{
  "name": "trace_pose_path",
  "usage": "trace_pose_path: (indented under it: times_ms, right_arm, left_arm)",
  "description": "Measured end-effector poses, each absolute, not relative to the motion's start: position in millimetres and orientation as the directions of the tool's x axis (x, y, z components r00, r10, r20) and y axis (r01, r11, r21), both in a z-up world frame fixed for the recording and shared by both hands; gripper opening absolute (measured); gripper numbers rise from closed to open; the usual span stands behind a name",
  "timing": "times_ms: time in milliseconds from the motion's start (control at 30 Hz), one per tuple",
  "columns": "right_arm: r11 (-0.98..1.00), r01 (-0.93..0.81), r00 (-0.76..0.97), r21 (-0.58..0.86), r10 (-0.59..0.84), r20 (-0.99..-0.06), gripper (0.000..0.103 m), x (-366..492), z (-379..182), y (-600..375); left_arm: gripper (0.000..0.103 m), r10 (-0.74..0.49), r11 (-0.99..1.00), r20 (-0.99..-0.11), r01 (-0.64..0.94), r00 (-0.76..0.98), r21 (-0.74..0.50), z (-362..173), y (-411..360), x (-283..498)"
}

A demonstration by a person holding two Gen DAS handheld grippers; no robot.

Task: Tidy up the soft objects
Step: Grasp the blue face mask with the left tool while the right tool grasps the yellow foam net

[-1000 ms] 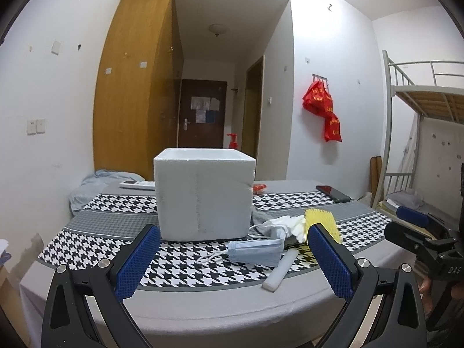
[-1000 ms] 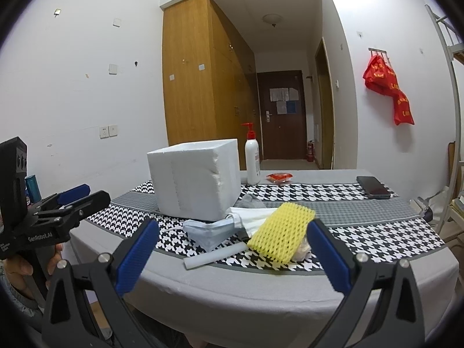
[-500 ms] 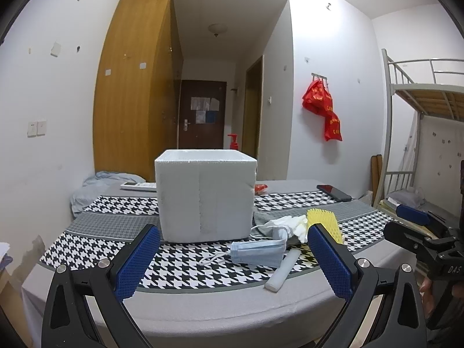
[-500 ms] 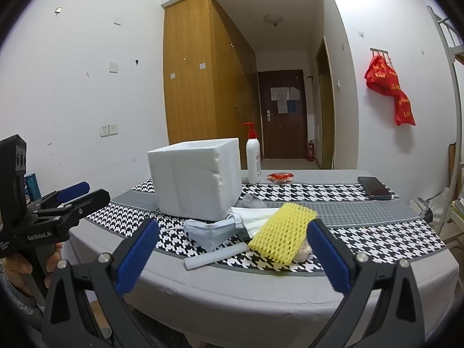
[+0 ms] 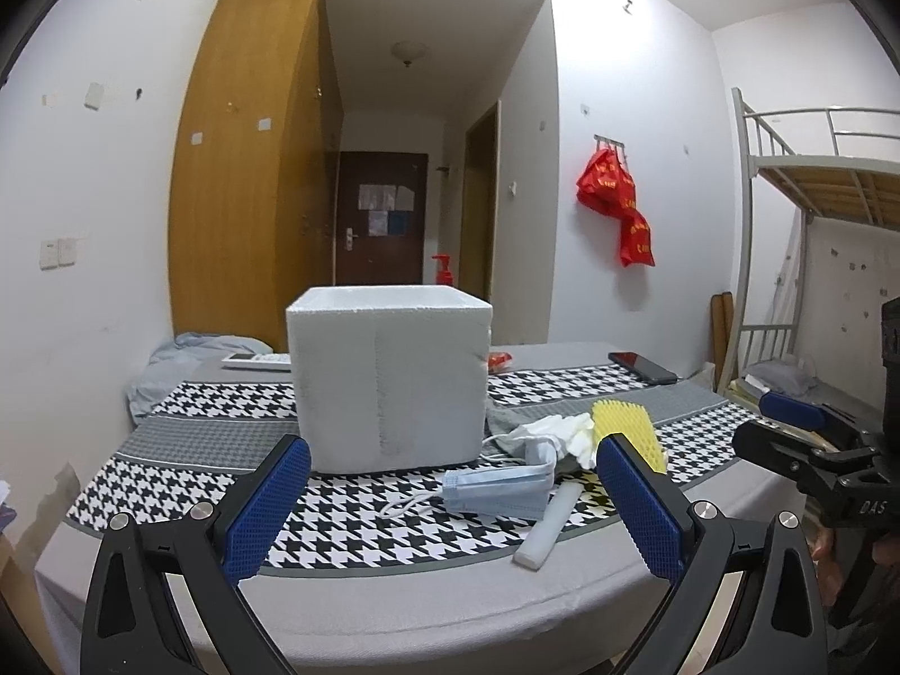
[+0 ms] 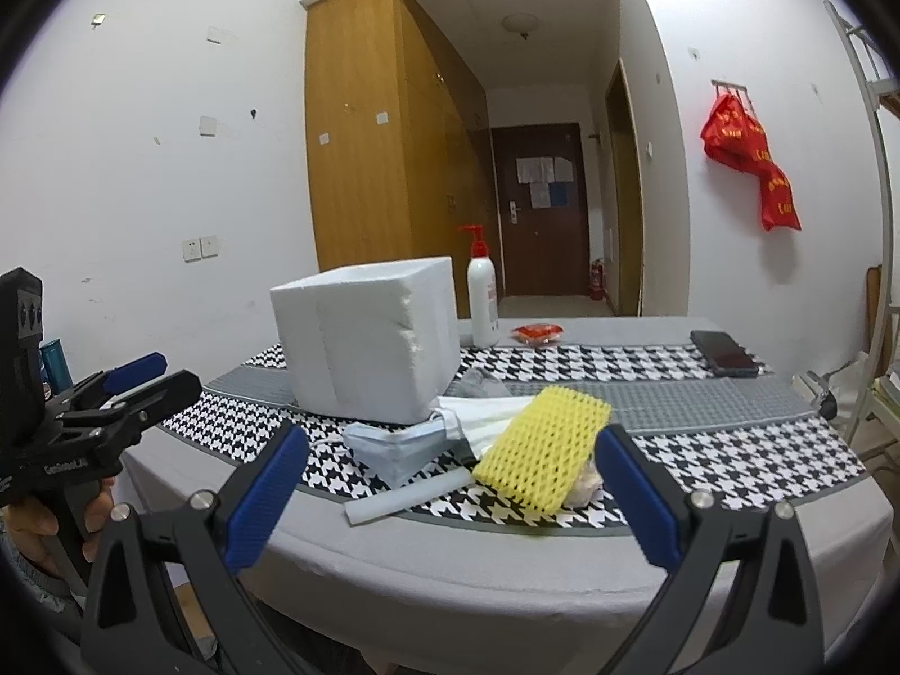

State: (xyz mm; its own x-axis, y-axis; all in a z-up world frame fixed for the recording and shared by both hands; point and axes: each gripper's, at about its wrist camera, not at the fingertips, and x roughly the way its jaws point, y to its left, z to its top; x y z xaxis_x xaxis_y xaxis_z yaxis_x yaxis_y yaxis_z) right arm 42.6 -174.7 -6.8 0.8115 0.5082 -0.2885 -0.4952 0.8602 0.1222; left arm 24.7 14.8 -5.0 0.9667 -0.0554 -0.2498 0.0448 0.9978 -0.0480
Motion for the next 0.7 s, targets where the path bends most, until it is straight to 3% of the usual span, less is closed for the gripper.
trace_pose_path:
  times_ms: [700]
  right_arm:
    - [0.897, -0.420, 0.810, 0.141, 0.440, -0.389, 0.103, 87, -29, -180]
  left_arm:
    - [0.102, -0.128, 0.991, -0.387, 0.130, 0.913, -0.020, -31, -4, 89]
